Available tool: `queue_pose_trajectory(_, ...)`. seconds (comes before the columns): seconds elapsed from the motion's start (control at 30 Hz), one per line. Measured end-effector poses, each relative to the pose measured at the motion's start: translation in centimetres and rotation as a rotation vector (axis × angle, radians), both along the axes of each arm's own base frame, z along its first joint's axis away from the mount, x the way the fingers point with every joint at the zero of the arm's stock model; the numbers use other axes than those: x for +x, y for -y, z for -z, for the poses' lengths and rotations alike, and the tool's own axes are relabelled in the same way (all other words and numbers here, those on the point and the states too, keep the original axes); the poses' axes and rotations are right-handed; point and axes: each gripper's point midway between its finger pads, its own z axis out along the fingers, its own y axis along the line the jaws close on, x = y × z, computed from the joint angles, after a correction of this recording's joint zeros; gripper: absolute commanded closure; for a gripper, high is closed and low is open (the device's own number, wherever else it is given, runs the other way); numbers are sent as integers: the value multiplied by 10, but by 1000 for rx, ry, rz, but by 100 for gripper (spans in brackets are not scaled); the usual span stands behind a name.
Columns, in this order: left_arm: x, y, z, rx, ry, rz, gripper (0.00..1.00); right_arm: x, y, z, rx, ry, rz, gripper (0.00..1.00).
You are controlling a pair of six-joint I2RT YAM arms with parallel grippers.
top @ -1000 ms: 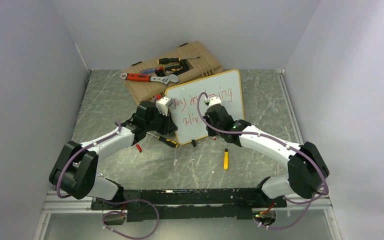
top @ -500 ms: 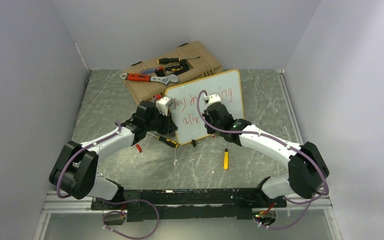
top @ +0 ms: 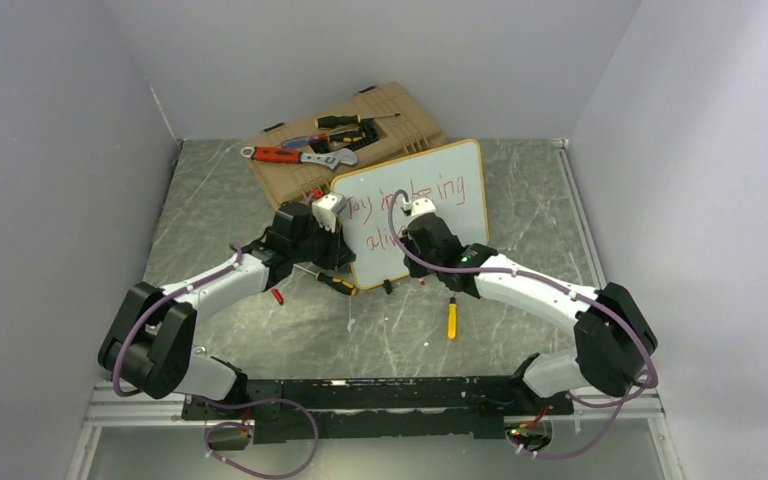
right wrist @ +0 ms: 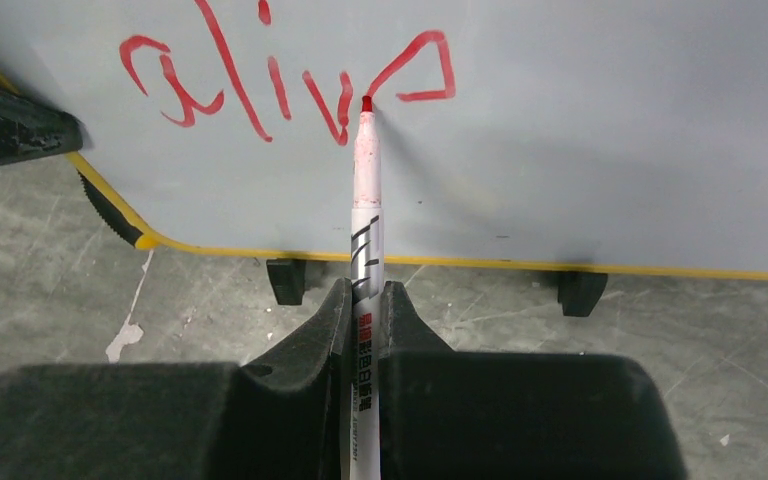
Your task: Write a sentence on the whiteboard
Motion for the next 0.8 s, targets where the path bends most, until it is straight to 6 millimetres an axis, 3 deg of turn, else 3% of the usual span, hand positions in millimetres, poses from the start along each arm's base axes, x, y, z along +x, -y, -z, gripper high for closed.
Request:
queue_pose_trajectory(0.53,0,0,0,0,1,0,100,-9,13,16,-42,-47,66,100)
queue_pose_trajectory(0.8,0,0,0,0,1,0,100,-4,22,10,-51,-21,111,100)
